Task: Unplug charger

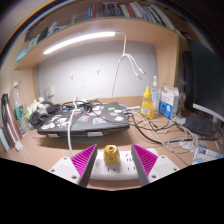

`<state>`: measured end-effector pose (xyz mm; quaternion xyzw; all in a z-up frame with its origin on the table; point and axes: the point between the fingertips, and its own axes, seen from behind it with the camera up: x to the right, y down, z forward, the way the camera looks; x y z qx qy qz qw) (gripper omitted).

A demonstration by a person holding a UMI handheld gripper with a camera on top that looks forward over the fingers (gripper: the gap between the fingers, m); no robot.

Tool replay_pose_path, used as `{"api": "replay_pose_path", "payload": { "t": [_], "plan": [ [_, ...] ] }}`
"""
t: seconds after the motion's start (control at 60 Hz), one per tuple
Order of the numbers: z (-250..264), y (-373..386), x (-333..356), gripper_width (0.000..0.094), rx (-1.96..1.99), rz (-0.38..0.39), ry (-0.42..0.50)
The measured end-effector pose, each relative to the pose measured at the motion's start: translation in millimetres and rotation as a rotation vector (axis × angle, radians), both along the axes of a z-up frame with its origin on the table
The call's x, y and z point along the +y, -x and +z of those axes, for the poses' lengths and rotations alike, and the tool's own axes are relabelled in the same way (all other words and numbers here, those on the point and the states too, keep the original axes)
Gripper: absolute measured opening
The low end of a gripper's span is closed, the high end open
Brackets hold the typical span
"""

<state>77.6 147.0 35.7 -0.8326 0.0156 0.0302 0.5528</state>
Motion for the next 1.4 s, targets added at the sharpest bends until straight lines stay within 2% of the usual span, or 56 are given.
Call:
{"api": "replay_pose_path", "payload": {
  "t": [0.017, 0.033, 0.05, 0.067, 0.15, 0.183, 0.2, 0.217, 0.333, 0.45, 0.55, 0.6, 0.683, 0.783, 0.867, 1.05, 1.183, 1.4],
  "plan": [
    [0, 0, 2, 0.0735, -0.007, 0.003, -0.003],
    [0, 1, 3, 0.0756, -0.016, 0.008, -0.007],
    [-1, 1, 5, 0.0653, -0.026, 0.013, -0.009],
    [-2, 1, 6, 0.0655, -0.038, 0.016, -0.009],
    [-5, 10, 8, 0.0293, -0.054, 0.047, 0.006],
    [-5, 8, 7, 0.0252, -0.075, 0.048, 0.011],
    [-5, 9, 7, 0.0300, -0.080, 0.052, 0.012],
    [-4, 8, 7, 0.0218, -0.086, 0.053, 0.010],
    [-3, 9, 9, 0.0143, -0.082, 0.057, 0.000],
    [8, 10, 9, 0.0133, -0.081, 0.067, -0.023],
    [114, 6, 1, 0.0131, -0.109, 0.045, -0.264],
    [165, 3, -7, 0.0131, -0.130, 0.044, -0.338],
    [216, -2, -24, 0.0131, -0.150, 0.049, -0.405],
    [227, -24, -34, 0.0133, -0.202, 0.020, -0.413],
    [206, -48, -40, 0.0134, -0.196, -0.006, -0.340],
    [91, -117, -50, 0.0133, -0.152, -0.081, -0.061],
    [19, -140, -56, 0.0133, -0.146, -0.072, 0.120],
    [-37, -152, -49, 0.0154, -0.144, -0.062, 0.297]
  ]
}}
